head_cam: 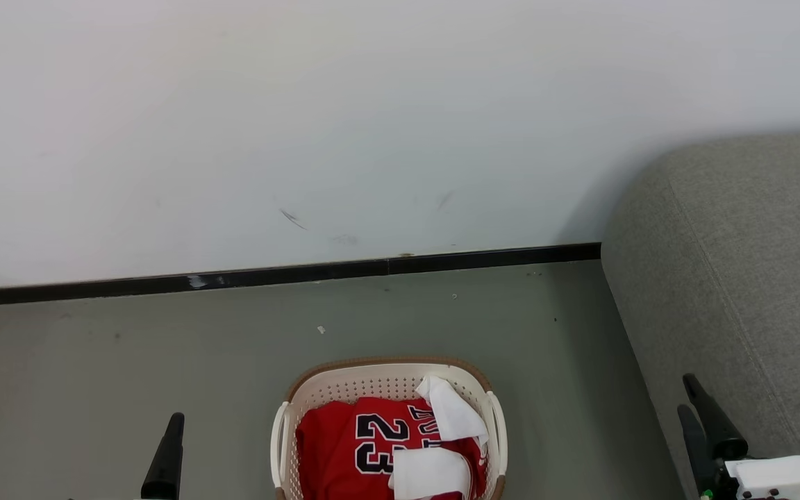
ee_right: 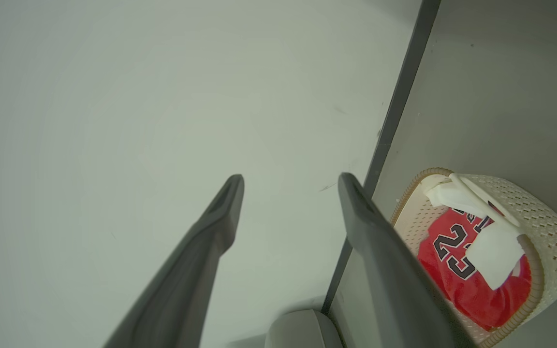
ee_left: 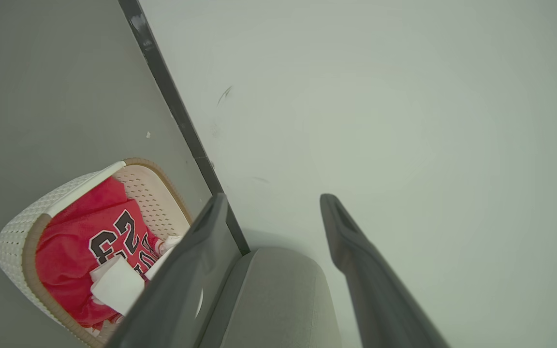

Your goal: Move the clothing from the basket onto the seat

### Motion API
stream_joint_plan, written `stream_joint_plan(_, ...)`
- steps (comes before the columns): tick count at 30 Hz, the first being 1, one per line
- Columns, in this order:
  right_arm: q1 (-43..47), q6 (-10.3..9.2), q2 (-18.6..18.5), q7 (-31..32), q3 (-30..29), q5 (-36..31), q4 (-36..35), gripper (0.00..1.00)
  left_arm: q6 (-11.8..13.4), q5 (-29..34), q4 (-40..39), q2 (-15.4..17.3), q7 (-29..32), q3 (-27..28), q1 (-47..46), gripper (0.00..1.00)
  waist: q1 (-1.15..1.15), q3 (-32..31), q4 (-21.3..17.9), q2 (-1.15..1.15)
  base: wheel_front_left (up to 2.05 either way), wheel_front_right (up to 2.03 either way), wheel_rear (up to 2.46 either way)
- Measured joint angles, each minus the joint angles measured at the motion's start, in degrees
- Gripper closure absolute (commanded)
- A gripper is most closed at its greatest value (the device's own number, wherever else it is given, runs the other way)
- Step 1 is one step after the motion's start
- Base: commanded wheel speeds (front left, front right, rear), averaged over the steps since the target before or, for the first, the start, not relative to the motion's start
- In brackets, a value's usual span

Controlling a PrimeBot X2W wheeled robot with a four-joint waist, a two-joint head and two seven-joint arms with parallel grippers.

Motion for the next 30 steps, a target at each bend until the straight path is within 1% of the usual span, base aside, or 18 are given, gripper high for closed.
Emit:
stream_joint_plan(8,-0.02,0.00,-1.55,-1.40,1.11,-6.54,-1.21,0.00,0.00,4.33,0.04,1.16,-1.87,-1.58,-0.36,0.00,0.40,-0.32,0.02,0.00,0.00,0.00,0.00)
stream_joint_plan(11,-0.14,-0.01,-1.96,-2.38,1.07,-9.56,-2.00,0.00,0.00,6.38,0.10,1.59,-2.41,-2.00,-0.48,0.00,0.56,-0.47,0.01,0.00,0.00,0.00,0.00)
stream_joint_plan(15,-0.34,0.00,-2.50,-3.20,1.14,-14.17,-2.96,0.00,0.00,9.65,0.26,2.26,-3.33,-2.89,-0.82,0.00,0.72,-0.66,-0.02,0.00,0.00,0.00,0.00)
stream_joint_plan(16,-0.34,0.00,-2.50,-3.20,1.14,-14.17,-2.96,0.00,0.00,9.65,0.26,2.26,-3.33,-2.89,-0.82,0.00,0.72,-0.66,-0.02,0.00,0.00,0.00,0.00)
stream_joint_plan(19,-0.34,0.00,-2.85,-3.78,1.22,-17.70,-3.65,0.00,0.00,12.33,0.18,2.75,-3.89,-2.97,-1.36,0.00,0.78,-0.76,-0.04,0.00,0.00,0.00,0.00)
stream_joint_plan(20,-0.35,0.00,-3.23,-4.15,1.41,-20.40,-4.07,0.00,0.03,14.36,-0.03,2.99,-4.37,-2.93,-1.64,0.00,0.81,-0.81,-0.06,0.00,0.00,0.00,0.00)
stream_joint_plan(24,-0.34,0.00,-3.86,-4.99,1.55,-25.68,-4.87,0.00,0.18,18.19,-0.47,3.15,-5.01,-2.94,-1.65,0.00,0.81,-0.84,-0.06,0.00,0.00,0.00,0.00)
stream_joint_plan(26,-0.35,0.00,-3.94,-5.41,1.63,-28.33,-5.37,0.00,0.23,20.12,-0.79,3.23,-5.42,-2.98,-1.65,0.00,0.77,-0.83,-0.06,0.00,0.00,0.00,0.00)
stream_joint_plan(30,-0.33,0.00,-4.20,-6.06,1.91,-33.63,-6.03,0.00,0.51,24.96,-1.43,3.79,-6.19,-3.41,-1.65,0.00,0.60,-0.74,-0.06,0.00,0.00,0.00,0.00)
